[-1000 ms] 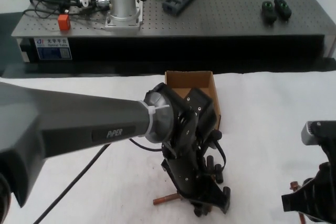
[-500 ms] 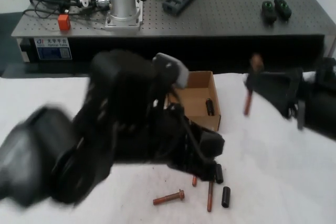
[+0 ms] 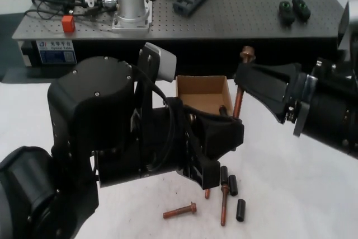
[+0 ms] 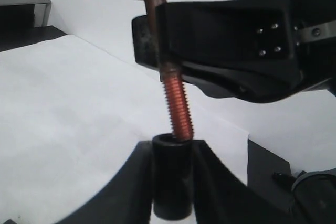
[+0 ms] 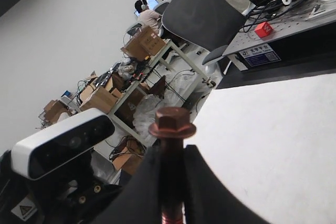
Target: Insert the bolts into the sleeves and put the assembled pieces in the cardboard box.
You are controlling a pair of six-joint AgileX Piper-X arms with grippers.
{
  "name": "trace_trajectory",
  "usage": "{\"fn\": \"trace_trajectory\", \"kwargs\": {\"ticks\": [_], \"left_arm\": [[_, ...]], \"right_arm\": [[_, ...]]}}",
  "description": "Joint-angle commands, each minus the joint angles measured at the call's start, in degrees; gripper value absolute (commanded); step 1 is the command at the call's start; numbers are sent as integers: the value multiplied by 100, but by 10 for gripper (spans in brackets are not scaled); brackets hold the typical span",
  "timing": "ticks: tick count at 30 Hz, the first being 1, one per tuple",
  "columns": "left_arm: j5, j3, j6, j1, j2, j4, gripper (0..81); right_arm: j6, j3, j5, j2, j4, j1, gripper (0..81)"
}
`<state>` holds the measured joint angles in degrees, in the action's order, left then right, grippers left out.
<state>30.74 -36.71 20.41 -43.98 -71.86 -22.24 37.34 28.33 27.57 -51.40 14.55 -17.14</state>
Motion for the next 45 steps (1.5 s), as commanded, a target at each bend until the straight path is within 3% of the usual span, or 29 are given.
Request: {"fn": "trace_trajectory", "kwargs": {"ticks": [1, 10, 16, 18, 22, 23, 27, 29, 32, 38, 45], "left_arm": [[34, -53, 62, -3, 67, -169, 6], [34, -53, 62, -3, 67, -233, 6], [-473, -53, 307, -3, 67, -232, 6], [-488, -53, 305, -3, 67, -232, 6], [-520, -53, 189, -3, 67, -232, 6], [-589, -53, 115, -3, 67, -232, 6], [-1276, -53, 77, -3, 48, -232, 6], [-1797, -153, 320, 49, -76, -196, 6], [-2016, -614, 816, 288, -623, -10, 6], [-2158, -2786, 748, 627, -2426, 1828, 6], [-2186, -5781, 107, 732, -4797, 4170, 6]], "right_arm": [[-170, 38, 21, 1, -167, -34, 5], [-266, 38, 21, 1, -295, -34, 5], [-528, 38, 516, 1, -295, -34, 9], [-703, 38, 687, 1, -295, -34, 98], [-824, 38, 825, 1, -295, -34, 438], [-805, 38, 825, 1, -295, -34, 464], [-785, 38, 843, 290, -424, 243, 424], [-785, 38, 842, 626, -867, 532, 421], [-1055, 38, 772, 1140, -1941, 990, 421], [-2096, 38, -515, 1720, -4436, 1573, 421], [-2460, 38, -1417, 1509, -5663, 1602, 421]]}}
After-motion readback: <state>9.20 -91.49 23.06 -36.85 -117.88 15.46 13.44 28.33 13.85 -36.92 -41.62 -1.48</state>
